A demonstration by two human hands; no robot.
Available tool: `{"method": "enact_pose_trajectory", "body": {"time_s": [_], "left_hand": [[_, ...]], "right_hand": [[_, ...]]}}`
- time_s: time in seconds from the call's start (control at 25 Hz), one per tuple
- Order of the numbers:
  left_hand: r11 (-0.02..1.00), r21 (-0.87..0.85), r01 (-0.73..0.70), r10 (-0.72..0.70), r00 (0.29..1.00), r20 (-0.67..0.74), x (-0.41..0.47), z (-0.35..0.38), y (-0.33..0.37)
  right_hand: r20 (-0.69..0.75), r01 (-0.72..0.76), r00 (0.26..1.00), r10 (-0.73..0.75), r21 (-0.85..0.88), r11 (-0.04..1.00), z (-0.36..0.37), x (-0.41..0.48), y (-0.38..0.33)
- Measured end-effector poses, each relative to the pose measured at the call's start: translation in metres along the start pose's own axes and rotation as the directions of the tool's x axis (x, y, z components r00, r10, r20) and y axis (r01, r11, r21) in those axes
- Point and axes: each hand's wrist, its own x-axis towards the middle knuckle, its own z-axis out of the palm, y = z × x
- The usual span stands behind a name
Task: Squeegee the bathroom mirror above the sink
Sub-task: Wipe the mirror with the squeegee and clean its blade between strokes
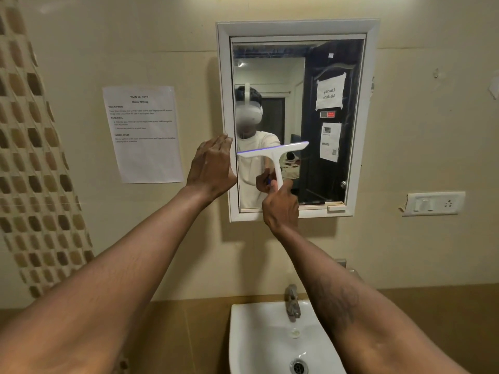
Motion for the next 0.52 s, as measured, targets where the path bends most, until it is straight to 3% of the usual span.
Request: {"method": "enact_pose_trajectory", "body": {"time_s": [0.52], "left_hand": [[0.997, -0.059, 0.042, -0.034, 0.991, 0.126, -0.057, 0.049, 0.005]], "right_hand": [[0.123, -0.125, 0.983, 0.135, -0.086, 0.988, 0.003, -0.077, 0.048]]}}
